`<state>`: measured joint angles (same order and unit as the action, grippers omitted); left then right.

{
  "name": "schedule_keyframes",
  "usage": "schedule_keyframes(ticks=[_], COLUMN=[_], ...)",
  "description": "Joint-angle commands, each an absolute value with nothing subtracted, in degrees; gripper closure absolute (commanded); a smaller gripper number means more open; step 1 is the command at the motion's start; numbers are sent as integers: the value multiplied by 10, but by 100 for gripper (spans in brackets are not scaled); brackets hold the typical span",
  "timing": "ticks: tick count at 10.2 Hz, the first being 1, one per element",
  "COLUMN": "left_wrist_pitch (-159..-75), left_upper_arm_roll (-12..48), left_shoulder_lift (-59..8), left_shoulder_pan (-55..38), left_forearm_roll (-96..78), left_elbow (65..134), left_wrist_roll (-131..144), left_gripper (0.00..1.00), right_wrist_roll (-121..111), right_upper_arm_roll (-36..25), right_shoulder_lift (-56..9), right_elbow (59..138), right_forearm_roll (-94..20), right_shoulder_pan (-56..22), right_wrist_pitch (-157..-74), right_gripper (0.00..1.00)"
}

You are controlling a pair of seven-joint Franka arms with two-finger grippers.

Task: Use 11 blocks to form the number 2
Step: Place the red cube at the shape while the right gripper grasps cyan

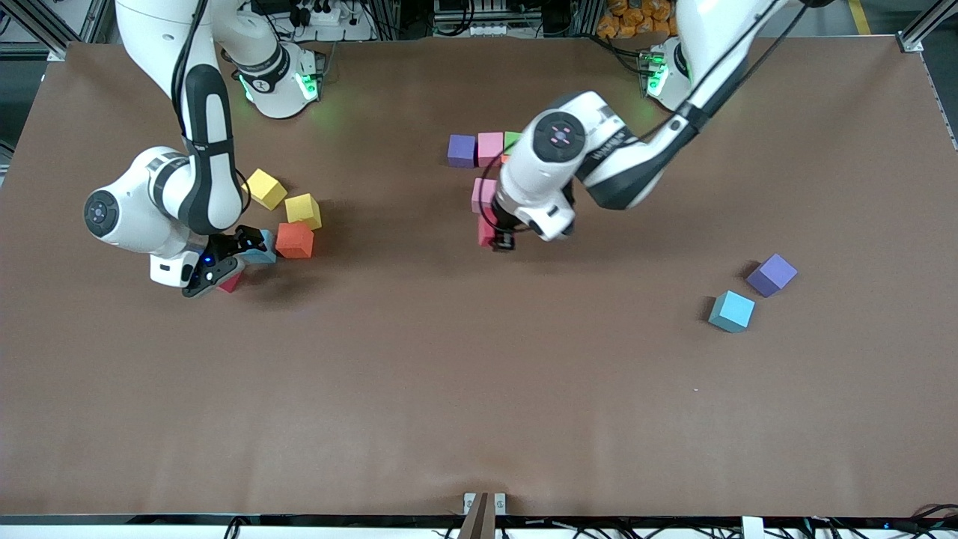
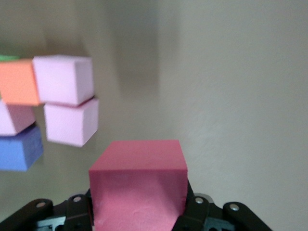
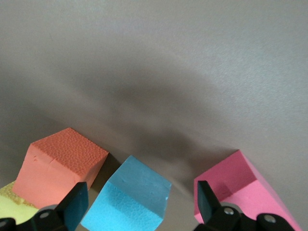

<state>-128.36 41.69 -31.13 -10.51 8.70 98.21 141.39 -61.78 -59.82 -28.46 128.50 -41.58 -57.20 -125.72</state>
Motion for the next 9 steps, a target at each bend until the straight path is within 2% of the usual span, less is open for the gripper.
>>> schedule_keyframes(ticks=[1,6,9], left_wrist_pitch=[-1275,-1283,-1299], left_upper_arm_roll=[408,325,319], left_shoulder_lift=[-338,-363,-372], left_shoulder_pan=[-161,-288,-313], left_forearm_roll=[82,81,83], left_elbow=[955,928,929], left_wrist_roll=[1464,1540,1579], left_gripper=[74,73,73], right_wrist_roll=[-626,-496,-407], right_upper_arm_roll=[-608,-608,-612], right_shoulder_lift=[-271,-267,-269], right_elbow=[1285,1317,1330], right_forearm_roll=[-420,-429,-431], right_shoulder_pan=[-574,-577,-586], right_wrist_pitch=[-1257,-1228,-1228], right_gripper=[0,0,0])
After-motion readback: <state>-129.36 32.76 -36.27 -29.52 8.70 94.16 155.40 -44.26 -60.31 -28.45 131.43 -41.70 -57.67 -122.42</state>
